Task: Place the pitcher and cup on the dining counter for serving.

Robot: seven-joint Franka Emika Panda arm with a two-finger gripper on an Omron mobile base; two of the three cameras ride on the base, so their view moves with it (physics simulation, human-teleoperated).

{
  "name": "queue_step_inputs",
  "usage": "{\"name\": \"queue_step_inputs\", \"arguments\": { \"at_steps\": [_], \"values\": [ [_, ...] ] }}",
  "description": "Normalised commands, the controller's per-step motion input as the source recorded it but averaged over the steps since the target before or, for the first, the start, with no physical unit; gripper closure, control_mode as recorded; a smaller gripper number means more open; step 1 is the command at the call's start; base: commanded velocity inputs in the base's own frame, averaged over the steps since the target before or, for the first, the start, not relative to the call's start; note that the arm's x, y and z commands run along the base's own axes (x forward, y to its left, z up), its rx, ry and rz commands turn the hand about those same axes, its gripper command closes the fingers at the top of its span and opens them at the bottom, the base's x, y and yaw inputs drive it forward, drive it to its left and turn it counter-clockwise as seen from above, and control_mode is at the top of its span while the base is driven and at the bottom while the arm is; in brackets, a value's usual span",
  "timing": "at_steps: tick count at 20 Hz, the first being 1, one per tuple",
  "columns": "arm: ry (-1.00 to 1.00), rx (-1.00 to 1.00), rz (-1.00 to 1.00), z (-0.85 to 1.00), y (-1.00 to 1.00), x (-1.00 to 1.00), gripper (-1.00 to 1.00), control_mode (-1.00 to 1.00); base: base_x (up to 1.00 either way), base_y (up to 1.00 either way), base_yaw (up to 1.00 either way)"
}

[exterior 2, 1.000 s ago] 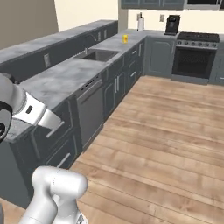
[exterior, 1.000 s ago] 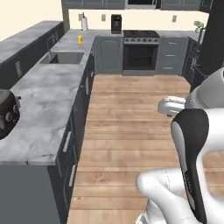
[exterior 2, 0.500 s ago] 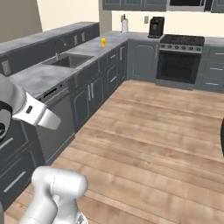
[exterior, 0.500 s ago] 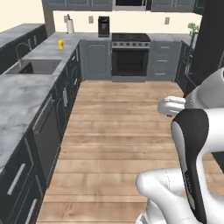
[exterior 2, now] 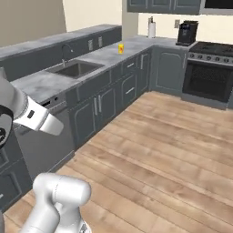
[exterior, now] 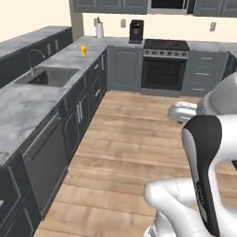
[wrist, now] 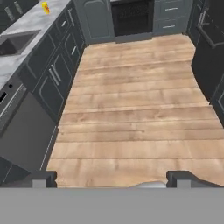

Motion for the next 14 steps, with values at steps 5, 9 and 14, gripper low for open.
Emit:
{"name": "queue_step_inputs", "arguments": {
  "at_steps": [5,9,14],
  "values": [
    [0.00,0.00,0.00,0.00,0.00,0.00,-1.00,1.00,1.00,-0.35,0.49],
    [0.00,0.00,0.00,0.00,0.00,0.00,-1.00,1.00,1.00,-0.84,0.31],
    [0.00,0.00,0.00,0.00,0.00,0.00,-1.00,1.00,1.00,-0.96,0.21]
  ]
}}
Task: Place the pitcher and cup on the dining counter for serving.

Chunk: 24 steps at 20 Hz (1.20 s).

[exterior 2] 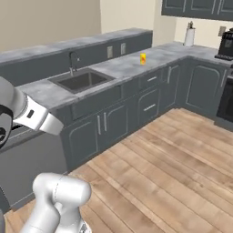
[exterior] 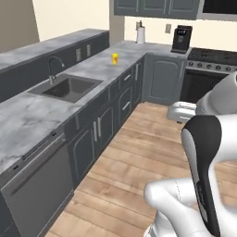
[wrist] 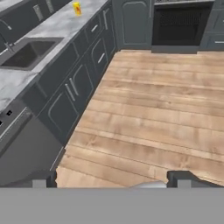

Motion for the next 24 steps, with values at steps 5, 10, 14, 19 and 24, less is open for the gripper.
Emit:
{"name": "queue_step_inputs", "arguments": {
  "at_steps": [5,10,14,19,24],
  "values": [
    [0.00,0.00,0.00,0.00,0.00,0.00,-1.00,1.00,1.00,-1.00,0.04],
    [0.00,0.00,0.00,0.00,0.00,0.00,-1.00,1.00,1.00,-1.00,0.03],
    [0.00,0.00,0.00,0.00,0.00,0.00,-1.00,1.00,1.00,-0.85,0.10],
    [0.00,0.00,0.00,0.00,0.00,0.00,-1.00,1.00,1.00,-0.58,0.28],
    [0.00,0.00,0.00,0.00,0.00,0.00,-1.00,1.00,1.00,-0.63,0.32]
  ]
}}
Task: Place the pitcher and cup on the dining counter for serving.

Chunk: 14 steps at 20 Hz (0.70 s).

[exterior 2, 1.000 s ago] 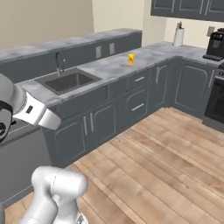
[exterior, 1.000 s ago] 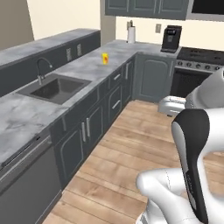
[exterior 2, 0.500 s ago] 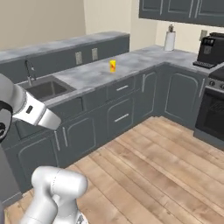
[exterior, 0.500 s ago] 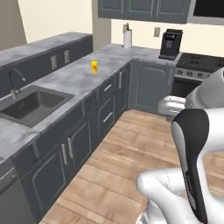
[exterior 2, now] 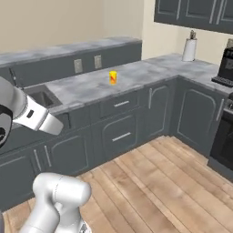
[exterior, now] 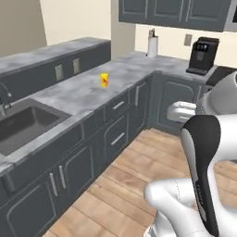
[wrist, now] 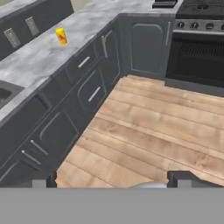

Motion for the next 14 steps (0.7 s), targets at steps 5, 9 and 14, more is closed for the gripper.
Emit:
{"name": "queue_step_inputs", "arguments": {
  "at_steps": [5,9,14],
  "values": [
    [0.00,0.00,0.00,0.00,0.00,0.00,-1.00,1.00,1.00,-0.64,0.37],
    [0.00,0.00,0.00,0.00,0.00,0.00,-1.00,1.00,1.00,-0.42,0.61],
    [0.00,0.00,0.00,0.00,0.00,0.00,-1.00,1.00,1.00,-0.44,0.70]
  ]
}}
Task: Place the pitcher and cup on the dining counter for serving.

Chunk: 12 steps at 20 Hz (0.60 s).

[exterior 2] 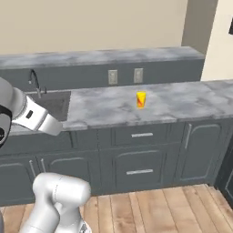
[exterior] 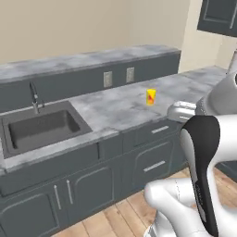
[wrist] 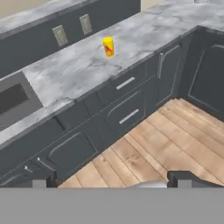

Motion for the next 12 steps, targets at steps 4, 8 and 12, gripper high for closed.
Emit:
{"name": "queue_step_inputs", "arguments": {
  "at_steps": [4,8,12],
  "values": [
    [0.00,0.00,0.00,0.00,0.00,0.00,-1.00,1.00,0.96,-0.86,0.56],
    [0.00,0.00,0.00,0.00,0.00,0.00,-1.00,1.00,0.40,-0.99,0.38],
    [0.00,0.00,0.00,0.00,0.00,0.00,-1.00,1.00,0.13,-0.86,0.30]
  ]
}}
